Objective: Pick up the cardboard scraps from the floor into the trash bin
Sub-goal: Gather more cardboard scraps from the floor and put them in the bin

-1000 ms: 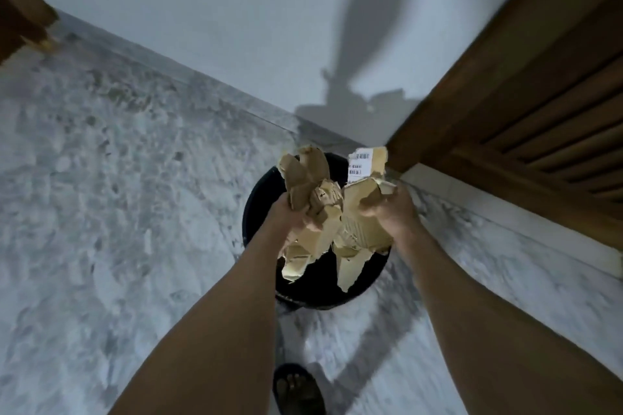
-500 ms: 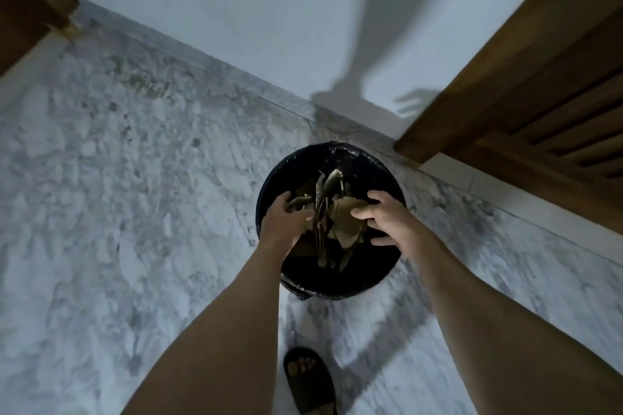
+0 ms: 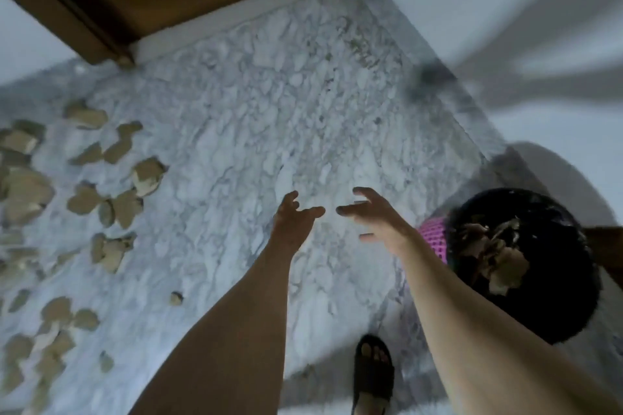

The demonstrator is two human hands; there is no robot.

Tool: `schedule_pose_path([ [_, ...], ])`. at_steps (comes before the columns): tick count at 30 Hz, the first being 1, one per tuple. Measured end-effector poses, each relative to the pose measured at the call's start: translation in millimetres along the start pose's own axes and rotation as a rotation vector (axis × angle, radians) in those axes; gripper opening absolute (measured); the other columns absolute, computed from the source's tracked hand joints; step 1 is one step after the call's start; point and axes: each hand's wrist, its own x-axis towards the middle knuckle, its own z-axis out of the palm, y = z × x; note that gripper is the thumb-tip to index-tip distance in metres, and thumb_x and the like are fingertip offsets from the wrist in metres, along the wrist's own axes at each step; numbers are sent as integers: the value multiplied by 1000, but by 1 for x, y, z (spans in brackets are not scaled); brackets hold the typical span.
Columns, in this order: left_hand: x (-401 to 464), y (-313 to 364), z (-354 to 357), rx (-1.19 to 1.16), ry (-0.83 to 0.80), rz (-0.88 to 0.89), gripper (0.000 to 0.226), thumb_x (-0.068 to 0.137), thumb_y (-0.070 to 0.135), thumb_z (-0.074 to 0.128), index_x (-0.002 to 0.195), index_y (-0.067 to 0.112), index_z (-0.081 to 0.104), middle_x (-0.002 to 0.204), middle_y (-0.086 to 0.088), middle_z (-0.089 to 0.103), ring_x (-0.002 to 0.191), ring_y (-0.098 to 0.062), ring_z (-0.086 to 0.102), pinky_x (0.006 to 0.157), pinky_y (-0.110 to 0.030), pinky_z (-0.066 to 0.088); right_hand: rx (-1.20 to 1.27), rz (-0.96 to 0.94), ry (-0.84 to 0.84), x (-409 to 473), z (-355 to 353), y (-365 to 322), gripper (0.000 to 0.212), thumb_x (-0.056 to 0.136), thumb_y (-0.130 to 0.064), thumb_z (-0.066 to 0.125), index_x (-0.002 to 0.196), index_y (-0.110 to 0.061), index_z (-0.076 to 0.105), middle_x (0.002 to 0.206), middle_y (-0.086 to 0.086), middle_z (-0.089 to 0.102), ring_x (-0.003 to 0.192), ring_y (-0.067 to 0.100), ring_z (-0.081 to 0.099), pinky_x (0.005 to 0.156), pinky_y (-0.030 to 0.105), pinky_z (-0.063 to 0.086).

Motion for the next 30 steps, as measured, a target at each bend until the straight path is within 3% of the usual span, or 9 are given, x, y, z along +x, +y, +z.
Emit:
schedule_pose_path([
  [4,5,-47,-154,-102,169,-63,82,78,27,81,149,26,39,150,-7,48,133,-25,50,111,-44,41,-220,-98,-187,1,161,-63,49,92,-16,69,136,-22,47,138,4,55,126,24,52,105,44,45],
  [7,1,-91,-258,-173,290,-121,83,79,28,81,149,24,38,149,-7,48,131,-26,52,108,-40,44,-367,-140,-304,2,275,-94,63,88,-23,73,143,-21,44,135,6,55,118,21,56,104,43,46],
  [9,-3,-122,-318,-242,359,-164,83,79,27,81,150,23,38,149,-7,48,131,-26,53,107,-38,44,-487,-185,-379,1,344,-110,59,89,-25,72,142,-20,48,137,3,51,103,15,58,95,38,49],
  [11,-10,-154,-366,-296,428,-200,84,79,27,82,150,23,38,149,-7,48,131,-26,52,108,-40,44,-610,-183,-428,4,404,-119,67,89,-28,70,148,-23,40,134,2,49,90,11,55,87,35,49],
  [14,-16,-198,-412,-378,514,-262,84,78,27,83,149,22,38,148,-9,49,128,-27,55,106,-42,46,-758,-166,-499,17,475,-121,71,90,-30,69,150,-26,33,140,3,47,105,18,53,76,29,46],
  [18,-14,-238,-422,-485,596,-348,82,81,26,81,150,21,37,147,-7,49,127,-26,53,88,-29,42,-893,-140,-554,46,526,-116,72,91,-30,70,151,-25,32,125,3,47,106,21,52,85,34,47],
  [23,-1,-244,-387,-708,682,-497,85,78,22,83,150,18,37,145,-14,48,124,-30,53,95,-35,46,-1050,-69,-632,82,533,-115,75,87,-29,73,150,-27,32,154,9,35,129,29,49,103,45,46],
  [25,15,-240,-368,-767,690,-543,87,78,21,83,150,16,35,146,-16,45,127,-32,51,96,-37,46,-1104,-64,-648,102,529,-124,75,85,-29,74,148,-28,33,150,8,40,123,29,52,102,46,47],
  [30,90,-271,-318,-719,719,-637,88,77,18,84,150,13,35,147,-19,42,131,-35,49,103,-44,47,-1173,-177,-590,196,545,-130,68,88,-25,73,145,-22,36,136,7,50,102,24,56,81,37,50],
])
